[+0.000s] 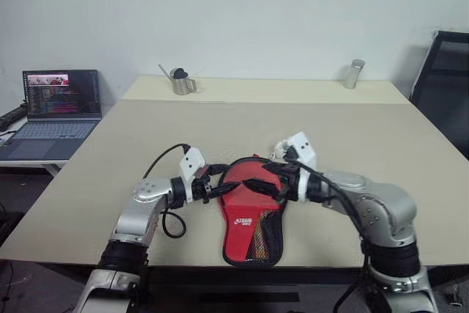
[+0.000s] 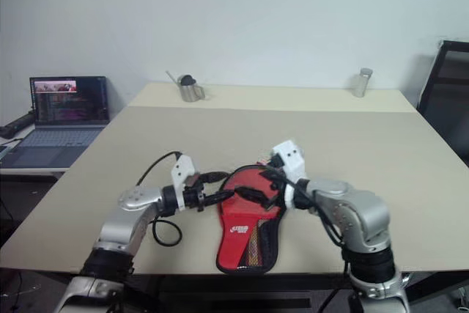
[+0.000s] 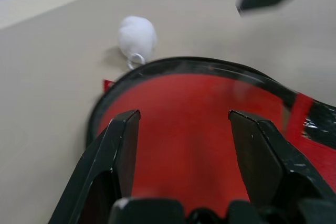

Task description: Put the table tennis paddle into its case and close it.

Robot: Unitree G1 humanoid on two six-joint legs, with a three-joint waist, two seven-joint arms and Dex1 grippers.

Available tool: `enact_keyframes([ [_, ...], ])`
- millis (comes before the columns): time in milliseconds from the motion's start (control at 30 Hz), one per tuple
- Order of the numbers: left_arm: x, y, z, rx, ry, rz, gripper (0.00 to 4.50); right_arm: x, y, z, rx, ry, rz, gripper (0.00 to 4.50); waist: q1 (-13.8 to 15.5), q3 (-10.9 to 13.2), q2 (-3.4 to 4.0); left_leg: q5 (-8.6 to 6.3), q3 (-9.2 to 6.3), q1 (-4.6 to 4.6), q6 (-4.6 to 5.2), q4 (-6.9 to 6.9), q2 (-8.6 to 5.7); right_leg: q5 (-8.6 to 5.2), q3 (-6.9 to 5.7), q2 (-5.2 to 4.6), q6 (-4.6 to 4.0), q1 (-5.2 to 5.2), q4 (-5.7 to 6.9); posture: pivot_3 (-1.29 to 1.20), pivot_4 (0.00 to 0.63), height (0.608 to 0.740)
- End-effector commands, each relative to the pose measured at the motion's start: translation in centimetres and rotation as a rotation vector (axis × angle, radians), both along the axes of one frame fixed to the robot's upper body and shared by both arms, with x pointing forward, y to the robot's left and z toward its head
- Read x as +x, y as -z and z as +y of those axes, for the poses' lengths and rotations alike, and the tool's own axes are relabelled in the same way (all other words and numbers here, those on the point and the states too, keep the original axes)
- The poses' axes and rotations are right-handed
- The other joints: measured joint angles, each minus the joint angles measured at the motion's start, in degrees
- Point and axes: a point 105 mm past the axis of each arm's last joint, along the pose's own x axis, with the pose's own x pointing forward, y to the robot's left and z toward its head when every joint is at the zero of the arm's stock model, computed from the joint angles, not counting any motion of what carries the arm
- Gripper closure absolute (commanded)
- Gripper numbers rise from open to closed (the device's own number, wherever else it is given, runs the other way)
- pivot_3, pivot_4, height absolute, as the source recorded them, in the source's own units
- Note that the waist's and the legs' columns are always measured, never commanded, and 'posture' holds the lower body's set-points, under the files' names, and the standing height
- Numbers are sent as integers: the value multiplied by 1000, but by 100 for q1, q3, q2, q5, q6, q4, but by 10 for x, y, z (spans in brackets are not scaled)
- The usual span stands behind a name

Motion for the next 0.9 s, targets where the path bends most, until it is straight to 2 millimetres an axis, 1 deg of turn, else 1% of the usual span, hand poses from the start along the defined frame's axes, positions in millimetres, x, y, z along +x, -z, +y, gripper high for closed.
enact_keyframes([
  [33, 3, -12, -8, 16, 12, -61, 1595, 19, -24, -10, 34, 41, -69, 0, -3, 0, 0, 0, 1, 1, 0, 0, 0, 0, 0, 0, 0, 1, 0, 0, 150, 740],
  [133, 2, -9, -12, 24, 25, -54, 1595, 50, -36, -21, 49, 149, -99, 0, -24, 2, 3, 0, 14, 5, 0, 0, -1, 1, 11, 0, -1, 1, 0, 0, 150, 740],
  [200, 1, -7, -11, 30, 18, -52, 1595, 72, -37, -26, 33, 208, -112, 0, -22, 2, 3, 0, 15, 5, 0, -4, -1, 1, 10, 0, -2, 0, -1, 0, 150, 740],
  [233, 1, -6, -10, 30, 15, -52, 1595, 79, -37, -27, 26, 221, -116, 0, -21, 2, 3, 0, 16, 5, 0, -7, -1, 1, 10, 0, -2, -2, -3, 0, 150, 740],
  [300, 0, -5, -9, 32, 12, -51, 1595, 97, -33, -30, -9, 265, -127, 0, -20, 2, 3, 0, 17, 3, 0, -12, 0, 1, 10, 0, -2, -3, -6, 0, 150, 740],
  [400, -4, -4, -9, 33, 8, -52, 1595, 124, -20, -37, -36, 332, -105, 0, -20, 3, 5, 0, 23, 2, 0, -13, -1, 1, 15, -1, -2, -4, -10, 0, 150, 740],
  [500, -6, -4, -8, 33, 0, -53, 1595, 143, -9, -41, -49, 393, -90, 0, -20, 5, 6, 0, 24, 1, 0, -13, -1, 1, 16, -2, -3, -4, -10, 0, 150, 740],
  [567, -8, -3, -8, 41, -2, -57, 1595, 151, -2, -40, -64, 420, -93, 0, -23, 7, 8, 0, 24, 1, 0, -15, 0, 1, 15, -2, -3, -5, -11, 0, 150, 740],
  [667, -8, -4, -7, 44, -12, -62, 1595, 158, 6, -38, -82, 452, -101, 0, -25, 8, 10, 0, 24, 1, 0, -19, 0, 1, 16, -2, -3, -6, -12, 0, 150, 740],
  [900, -10, -5, -4, 53, -27, -70, 1595, 164, 26, -36, -135, 532, -104, 0, -25, 9, 12, 0, 24, 0, -1, -20, 0, 1, 16, -4, -3, -6, -12, 0, 150, 740],
])
